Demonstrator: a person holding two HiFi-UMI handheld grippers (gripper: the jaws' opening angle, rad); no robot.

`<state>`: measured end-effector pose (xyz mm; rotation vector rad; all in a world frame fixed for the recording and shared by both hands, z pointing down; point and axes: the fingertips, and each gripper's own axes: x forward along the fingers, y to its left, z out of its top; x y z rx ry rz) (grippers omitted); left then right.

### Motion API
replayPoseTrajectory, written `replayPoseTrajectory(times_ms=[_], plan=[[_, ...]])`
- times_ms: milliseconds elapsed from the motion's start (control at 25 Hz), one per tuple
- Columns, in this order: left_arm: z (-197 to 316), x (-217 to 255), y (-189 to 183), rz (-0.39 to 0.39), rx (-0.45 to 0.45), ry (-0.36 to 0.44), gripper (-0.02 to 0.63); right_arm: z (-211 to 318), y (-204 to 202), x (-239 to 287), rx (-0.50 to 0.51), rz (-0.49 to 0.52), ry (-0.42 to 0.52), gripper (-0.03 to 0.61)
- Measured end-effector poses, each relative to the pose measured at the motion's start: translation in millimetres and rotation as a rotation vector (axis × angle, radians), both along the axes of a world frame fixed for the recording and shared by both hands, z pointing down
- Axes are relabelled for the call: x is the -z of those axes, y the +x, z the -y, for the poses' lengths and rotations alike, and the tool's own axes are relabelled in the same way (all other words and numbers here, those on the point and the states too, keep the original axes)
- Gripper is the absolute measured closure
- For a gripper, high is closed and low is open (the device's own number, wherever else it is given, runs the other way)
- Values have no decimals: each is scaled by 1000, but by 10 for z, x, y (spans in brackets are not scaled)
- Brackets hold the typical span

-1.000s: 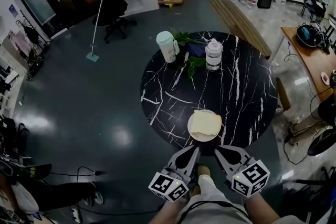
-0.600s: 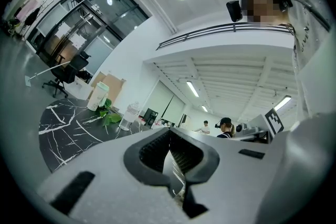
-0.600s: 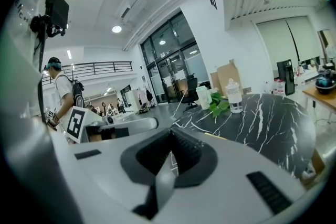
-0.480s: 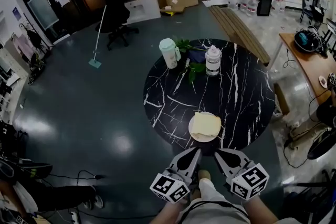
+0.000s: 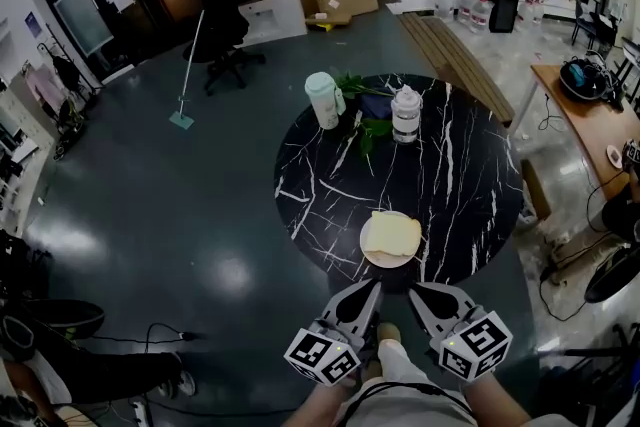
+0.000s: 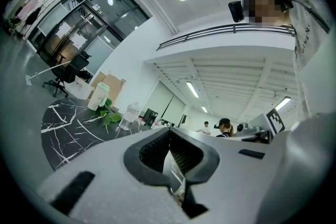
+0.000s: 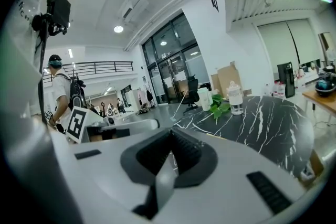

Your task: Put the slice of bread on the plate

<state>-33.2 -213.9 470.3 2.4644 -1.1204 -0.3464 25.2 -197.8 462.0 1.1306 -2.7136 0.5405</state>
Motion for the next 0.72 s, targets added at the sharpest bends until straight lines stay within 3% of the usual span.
replayPoseTrajectory(times_ms=[720], plan=[[-51, 39, -13, 1, 1, -2, 606, -50, -12, 23, 6, -18, 1, 570]])
